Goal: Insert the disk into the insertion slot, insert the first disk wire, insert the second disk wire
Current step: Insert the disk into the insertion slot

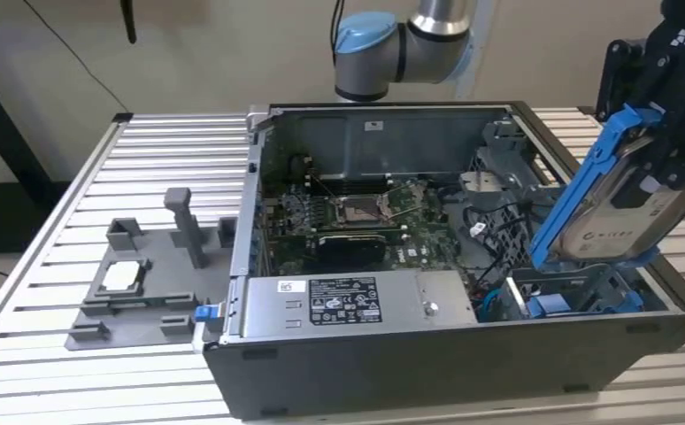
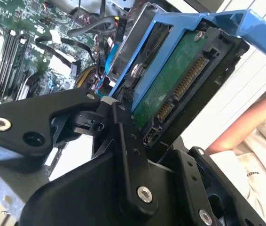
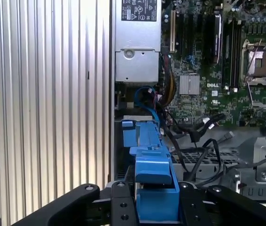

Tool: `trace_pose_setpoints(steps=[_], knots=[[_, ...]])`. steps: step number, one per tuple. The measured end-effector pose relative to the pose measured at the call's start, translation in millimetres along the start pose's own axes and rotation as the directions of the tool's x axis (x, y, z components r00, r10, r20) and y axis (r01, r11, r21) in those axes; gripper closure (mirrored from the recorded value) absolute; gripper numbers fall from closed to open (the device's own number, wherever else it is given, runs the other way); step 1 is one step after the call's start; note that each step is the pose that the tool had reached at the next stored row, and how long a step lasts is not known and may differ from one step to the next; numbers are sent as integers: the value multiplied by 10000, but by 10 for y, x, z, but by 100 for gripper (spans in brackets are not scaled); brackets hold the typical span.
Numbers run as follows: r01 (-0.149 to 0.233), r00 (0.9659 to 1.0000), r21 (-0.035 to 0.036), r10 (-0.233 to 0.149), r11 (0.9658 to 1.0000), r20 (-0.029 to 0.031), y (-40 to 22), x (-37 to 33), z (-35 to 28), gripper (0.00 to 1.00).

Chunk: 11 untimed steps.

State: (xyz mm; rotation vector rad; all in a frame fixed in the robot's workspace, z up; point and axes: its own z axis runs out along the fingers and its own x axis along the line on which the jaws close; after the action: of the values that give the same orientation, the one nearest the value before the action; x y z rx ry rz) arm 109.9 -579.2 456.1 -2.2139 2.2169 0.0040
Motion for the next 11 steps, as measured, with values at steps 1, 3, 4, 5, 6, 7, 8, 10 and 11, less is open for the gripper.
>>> trace_pose_setpoints(steps=[1,3,4,5,6,7,8,10,11], knots=[[0,10000,27,0,10000,-1,5,0,17,67],[2,10000,69,-2,10000,-5,8,-1,52,67],[3,10000,82,-3,10000,-7,9,-1,69,67],[5,10000,87,-5,10000,-7,9,-1,87,67],[6,10000,91,-6,10000,-4,9,-1,106,67],[7,10000,93,-7,10000,-4,10,0,126,67],[11,10000,94,-11,10000,-4,10,0,144,67],[21,10000,94,-21,10000,-4,10,0,180,67],[28,10000,94,-28,10000,-4,10,1,200,67]])
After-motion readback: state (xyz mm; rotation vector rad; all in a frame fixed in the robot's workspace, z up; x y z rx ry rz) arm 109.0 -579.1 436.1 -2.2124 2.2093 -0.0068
